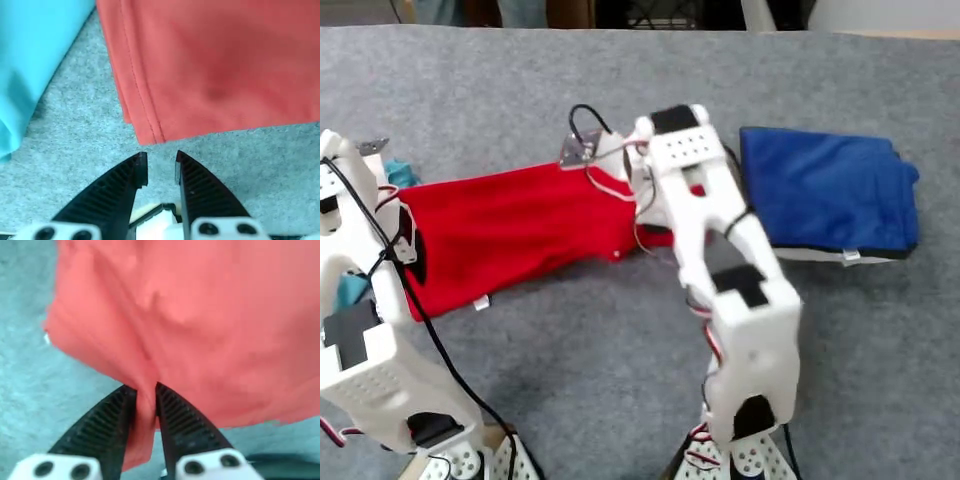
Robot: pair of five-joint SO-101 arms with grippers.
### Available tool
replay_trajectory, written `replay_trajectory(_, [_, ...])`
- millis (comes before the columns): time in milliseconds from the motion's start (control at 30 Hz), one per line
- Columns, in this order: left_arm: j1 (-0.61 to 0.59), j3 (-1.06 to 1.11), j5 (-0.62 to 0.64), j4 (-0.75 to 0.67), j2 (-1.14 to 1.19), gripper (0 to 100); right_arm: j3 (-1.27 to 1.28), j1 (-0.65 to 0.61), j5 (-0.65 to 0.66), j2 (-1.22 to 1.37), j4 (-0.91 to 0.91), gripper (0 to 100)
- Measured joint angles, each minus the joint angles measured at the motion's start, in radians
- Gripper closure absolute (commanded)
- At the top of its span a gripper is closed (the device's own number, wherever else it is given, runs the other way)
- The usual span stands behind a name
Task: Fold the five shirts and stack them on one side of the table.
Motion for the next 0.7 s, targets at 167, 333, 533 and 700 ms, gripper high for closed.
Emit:
replay_trajectory(167, [0.002, 0.0, 0.0, -0.028, -0.014, 88, -0.35, 0.002, 0.031, 0.235, 0.04, 98.0])
replay_trajectory(333, [0.002, 0.0, -0.002, -0.031, -0.069, 88, -0.634, 0.0, 0.031, 0.43, 0.044, 86.8])
replay_trajectory(533, [0.002, 0.031, -0.002, -0.078, -0.127, 88, -0.905, -0.021, -0.132, 0.525, 0.106, 69.7])
replay_trajectory(700, [0.002, 0.133, -0.003, -0.132, -0.175, 88, -1.063, -0.018, -0.172, 0.548, 0.129, 84.7])
